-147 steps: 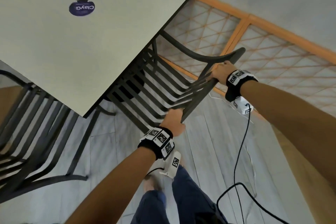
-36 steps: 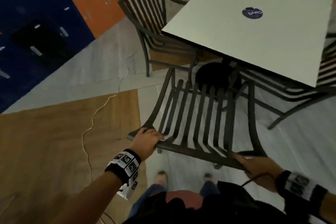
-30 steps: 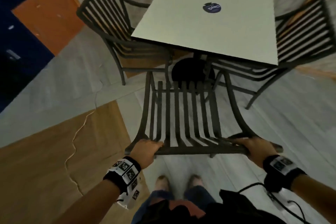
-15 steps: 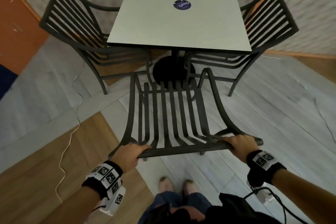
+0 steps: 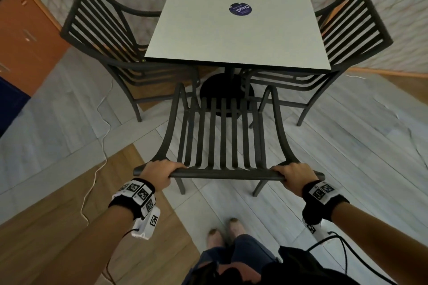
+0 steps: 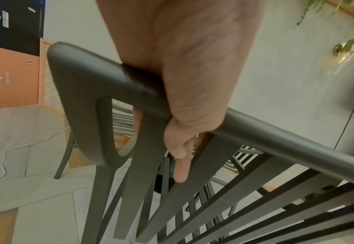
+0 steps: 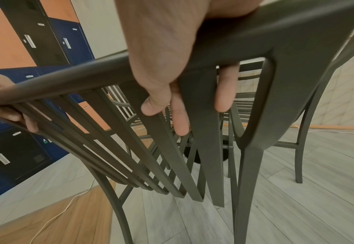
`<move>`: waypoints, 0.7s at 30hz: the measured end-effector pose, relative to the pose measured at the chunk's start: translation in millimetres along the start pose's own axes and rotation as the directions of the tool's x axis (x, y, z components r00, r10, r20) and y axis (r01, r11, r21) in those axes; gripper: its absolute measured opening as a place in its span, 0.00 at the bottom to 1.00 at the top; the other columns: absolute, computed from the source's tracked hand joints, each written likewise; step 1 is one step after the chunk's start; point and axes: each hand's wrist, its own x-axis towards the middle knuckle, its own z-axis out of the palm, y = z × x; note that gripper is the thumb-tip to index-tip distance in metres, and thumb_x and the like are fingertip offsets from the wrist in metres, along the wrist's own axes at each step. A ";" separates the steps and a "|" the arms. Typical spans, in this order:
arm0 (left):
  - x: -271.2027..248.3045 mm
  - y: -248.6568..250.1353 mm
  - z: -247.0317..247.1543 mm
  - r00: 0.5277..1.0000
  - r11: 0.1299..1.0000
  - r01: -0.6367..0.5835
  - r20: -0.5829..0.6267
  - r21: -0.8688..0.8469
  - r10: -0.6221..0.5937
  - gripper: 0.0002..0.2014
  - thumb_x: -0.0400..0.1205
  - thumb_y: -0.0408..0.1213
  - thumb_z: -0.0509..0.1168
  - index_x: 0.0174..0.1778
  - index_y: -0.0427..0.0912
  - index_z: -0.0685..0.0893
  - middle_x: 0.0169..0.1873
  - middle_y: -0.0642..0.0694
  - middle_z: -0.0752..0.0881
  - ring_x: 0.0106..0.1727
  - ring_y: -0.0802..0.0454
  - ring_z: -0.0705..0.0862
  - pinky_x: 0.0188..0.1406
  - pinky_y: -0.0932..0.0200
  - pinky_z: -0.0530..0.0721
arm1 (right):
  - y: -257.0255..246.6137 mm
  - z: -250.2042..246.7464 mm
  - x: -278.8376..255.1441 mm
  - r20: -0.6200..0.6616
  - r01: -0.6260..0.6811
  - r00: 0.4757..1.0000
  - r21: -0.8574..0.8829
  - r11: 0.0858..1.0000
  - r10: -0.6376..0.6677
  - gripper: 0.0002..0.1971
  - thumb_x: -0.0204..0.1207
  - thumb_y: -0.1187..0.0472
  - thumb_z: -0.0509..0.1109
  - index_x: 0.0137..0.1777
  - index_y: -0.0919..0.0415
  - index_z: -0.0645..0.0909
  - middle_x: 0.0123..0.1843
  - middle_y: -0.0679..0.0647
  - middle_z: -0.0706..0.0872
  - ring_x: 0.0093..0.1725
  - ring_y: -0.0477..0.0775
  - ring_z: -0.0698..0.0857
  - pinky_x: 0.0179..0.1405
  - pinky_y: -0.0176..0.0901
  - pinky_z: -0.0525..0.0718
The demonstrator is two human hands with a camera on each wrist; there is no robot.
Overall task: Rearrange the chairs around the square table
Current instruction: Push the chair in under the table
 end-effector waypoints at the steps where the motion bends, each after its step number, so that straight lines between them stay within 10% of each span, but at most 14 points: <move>1: 4.4 -2.5 -3.1 1.000 1.000 0.003 -0.001 0.005 -0.003 0.31 0.77 0.27 0.58 0.72 0.63 0.73 0.56 0.48 0.87 0.56 0.47 0.86 0.53 0.49 0.84 | 0.8 -1.3 5.0 -0.007 0.004 1.000 0.004 1.000 -0.004 0.17 0.80 0.57 0.60 0.65 0.40 0.77 0.48 0.47 0.90 0.49 0.53 0.88 0.43 0.45 0.85; 21: 66.3 -25.0 -40.9 0.999 0.999 0.042 -0.024 -0.013 -0.043 0.29 0.74 0.25 0.59 0.60 0.65 0.80 0.46 0.56 0.88 0.50 0.51 0.86 0.49 0.50 0.84 | 9.6 -35.5 63.2 -0.014 0.036 0.999 -0.004 0.999 -0.036 0.13 0.80 0.58 0.60 0.61 0.44 0.78 0.33 0.46 0.79 0.34 0.52 0.78 0.35 0.43 0.80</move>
